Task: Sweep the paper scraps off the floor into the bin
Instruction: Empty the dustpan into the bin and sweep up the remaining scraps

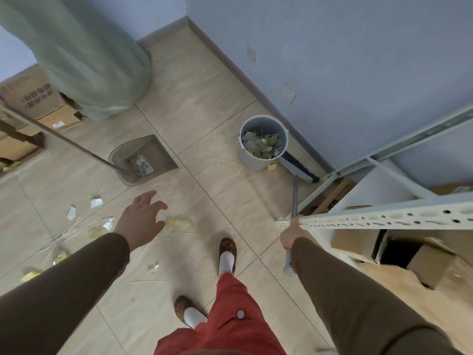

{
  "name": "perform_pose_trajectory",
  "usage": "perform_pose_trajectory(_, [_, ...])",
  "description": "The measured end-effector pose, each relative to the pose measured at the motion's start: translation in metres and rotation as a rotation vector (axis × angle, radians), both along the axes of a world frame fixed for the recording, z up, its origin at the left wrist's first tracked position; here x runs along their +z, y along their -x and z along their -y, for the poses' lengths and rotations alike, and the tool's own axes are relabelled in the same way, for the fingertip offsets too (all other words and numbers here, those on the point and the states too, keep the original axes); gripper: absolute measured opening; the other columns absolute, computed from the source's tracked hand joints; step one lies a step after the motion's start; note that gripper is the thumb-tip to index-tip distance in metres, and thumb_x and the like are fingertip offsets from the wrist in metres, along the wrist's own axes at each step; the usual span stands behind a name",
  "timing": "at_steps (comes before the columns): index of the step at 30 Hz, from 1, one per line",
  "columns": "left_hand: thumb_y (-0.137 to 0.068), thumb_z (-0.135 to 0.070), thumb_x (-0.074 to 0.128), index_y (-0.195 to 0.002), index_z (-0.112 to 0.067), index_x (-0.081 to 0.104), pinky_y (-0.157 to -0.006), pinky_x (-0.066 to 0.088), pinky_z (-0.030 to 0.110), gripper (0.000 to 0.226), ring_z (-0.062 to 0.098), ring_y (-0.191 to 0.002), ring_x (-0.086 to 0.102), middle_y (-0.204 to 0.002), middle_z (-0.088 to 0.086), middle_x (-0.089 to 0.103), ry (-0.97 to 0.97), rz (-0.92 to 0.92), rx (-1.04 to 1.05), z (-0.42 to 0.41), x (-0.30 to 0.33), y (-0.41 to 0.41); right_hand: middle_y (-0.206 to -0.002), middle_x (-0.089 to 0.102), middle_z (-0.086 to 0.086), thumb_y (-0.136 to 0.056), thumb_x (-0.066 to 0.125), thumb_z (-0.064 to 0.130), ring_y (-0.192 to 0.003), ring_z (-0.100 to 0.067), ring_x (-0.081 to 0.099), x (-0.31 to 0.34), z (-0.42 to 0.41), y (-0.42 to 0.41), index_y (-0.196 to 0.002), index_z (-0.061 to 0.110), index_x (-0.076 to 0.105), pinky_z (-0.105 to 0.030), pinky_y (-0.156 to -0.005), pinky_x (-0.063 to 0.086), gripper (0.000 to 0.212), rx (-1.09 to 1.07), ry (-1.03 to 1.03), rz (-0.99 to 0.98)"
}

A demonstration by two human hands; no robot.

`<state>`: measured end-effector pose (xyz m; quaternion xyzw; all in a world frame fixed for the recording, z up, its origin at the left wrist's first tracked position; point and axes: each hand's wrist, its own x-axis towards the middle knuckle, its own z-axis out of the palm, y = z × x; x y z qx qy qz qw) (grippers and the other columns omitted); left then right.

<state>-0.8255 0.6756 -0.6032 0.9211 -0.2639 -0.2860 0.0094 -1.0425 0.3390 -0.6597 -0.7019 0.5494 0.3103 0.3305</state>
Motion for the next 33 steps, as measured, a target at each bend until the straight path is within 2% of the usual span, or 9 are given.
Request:
perform_pose_trajectory(2, [-0.087, -0.033, 0.067, -0.131, -0.027, 0.06, -0.111, 0.038, 0.047, 0.045, 0.033, -0.143, 0.032, -0.159, 0.009, 0.031, 0.005, 0.002, -0.004, -0.013, 0.003, 0.012, -0.136, 0.052, -0.022, -0.094, 0.046, 0.007, -0.117, -0.035, 0.057, 0.012, -0.038, 0.016, -0.153, 0.009, 0.019, -0.033, -0.088, 0.047, 0.065, 0.06, -0.018, -0.016])
perform_pose_trajectory(6, [-0.088, -0.033, 0.066, -0.131, -0.027, 0.06, -0.11, 0.039, 0.047, 0.044, 0.033, -0.143, 0.032, -0.159, 0.009, 0.031, 0.023, -0.008, 0.002, -0.037, 0.006, 0.033, -0.125, 0.059, -0.019, -0.091, 0.045, 0.001, -0.095, -0.026, 0.059, 0.024, -0.102, 0.032, -0.156, 0.004, -0.009, -0.03, -0.081, 0.051, 0.085, 0.193, -0.07, -0.075])
perform_pose_trajectory(8, [-0.088, -0.034, 0.065, -0.131, -0.027, 0.06, -0.109, 0.039, 0.046, 0.044, 0.032, -0.142, 0.032, -0.159, 0.009, 0.031, 0.023, -0.011, -0.002, -0.051, 0.009, 0.044, -0.129, 0.056, -0.021, -0.091, 0.046, 0.0, -0.092, -0.027, 0.059, 0.035, -0.134, 0.037, -0.156, 0.008, 0.003, -0.035, -0.085, 0.054, 0.078, 0.112, -0.135, -0.007])
perform_pose_trajectory(12, [-0.088, -0.034, 0.065, -0.131, -0.027, 0.06, -0.109, 0.039, 0.045, 0.044, 0.031, -0.143, 0.032, -0.159, 0.008, 0.031, 0.035, -0.019, 0.011, -0.075, 0.014, 0.062, -0.086, 0.057, -0.013, -0.091, 0.039, 0.0, -0.058, -0.019, 0.055, 0.069, -0.171, 0.057, -0.14, 0.017, 0.024, -0.029, -0.051, 0.048, 0.054, -0.12, -0.297, 0.139])
perform_pose_trajectory(15, [-0.088, -0.032, 0.065, -0.132, -0.027, 0.059, -0.109, 0.038, 0.044, 0.044, 0.031, -0.144, 0.031, -0.159, 0.009, 0.03, 0.048, -0.036, 0.041, -0.09, 0.018, 0.07, -0.07, 0.053, -0.009, -0.095, 0.046, 0.003, -0.042, -0.013, 0.046, 0.098, -0.172, 0.07, -0.132, 0.017, 0.033, -0.023, -0.038, 0.04, 0.042, -0.215, -0.367, 0.237])
perform_pose_trajectory(21, [-0.089, -0.032, 0.064, -0.132, -0.027, 0.059, -0.113, 0.034, 0.044, 0.044, 0.031, -0.144, 0.029, -0.159, 0.008, 0.03, 0.051, -0.065, 0.15, -0.119, 0.019, 0.08, -0.073, 0.053, -0.01, -0.095, 0.047, 0.003, -0.046, -0.013, 0.046, 0.12, -0.176, 0.038, -0.128, 0.023, 0.035, -0.022, -0.038, 0.041, 0.041, -0.214, -0.327, 0.333])
perform_pose_trajectory(24, [-0.089, -0.033, 0.065, -0.132, -0.028, 0.059, -0.113, 0.034, 0.044, 0.044, 0.03, -0.144, 0.029, -0.159, 0.007, 0.03, 0.048, -0.061, 0.207, -0.13, 0.018, 0.084, -0.082, 0.052, -0.012, -0.096, 0.042, 0.003, -0.053, -0.015, 0.047, 0.094, -0.171, -0.024, -0.13, 0.014, 0.033, -0.02, -0.037, 0.043, 0.037, -0.162, -0.306, 0.344])
perform_pose_trajectory(28, [-0.089, -0.032, 0.067, -0.131, -0.027, 0.06, -0.113, 0.035, 0.043, 0.043, 0.03, -0.144, 0.03, -0.159, 0.007, 0.031, 0.027, -0.06, 0.249, -0.143, 0.015, 0.094, -0.08, 0.044, -0.004, -0.095, 0.044, -0.002, -0.063, -0.016, 0.049, 0.062, -0.18, -0.088, -0.149, 0.005, 0.025, -0.028, -0.05, 0.044, 0.058, -0.053, -0.396, 0.301])
perform_pose_trajectory(33, [-0.089, -0.033, 0.066, -0.132, -0.027, 0.06, -0.111, 0.036, 0.044, 0.043, 0.031, -0.144, 0.031, -0.159, 0.008, 0.031, -0.008, -0.052, 0.293, -0.151, 0.012, 0.093, -0.092, 0.046, -0.007, -0.095, 0.042, -0.001, -0.063, -0.015, 0.048, 0.062, -0.204, -0.067, -0.15, 0.013, 0.019, -0.029, -0.054, 0.049, 0.061, 0.071, -0.421, 0.213])
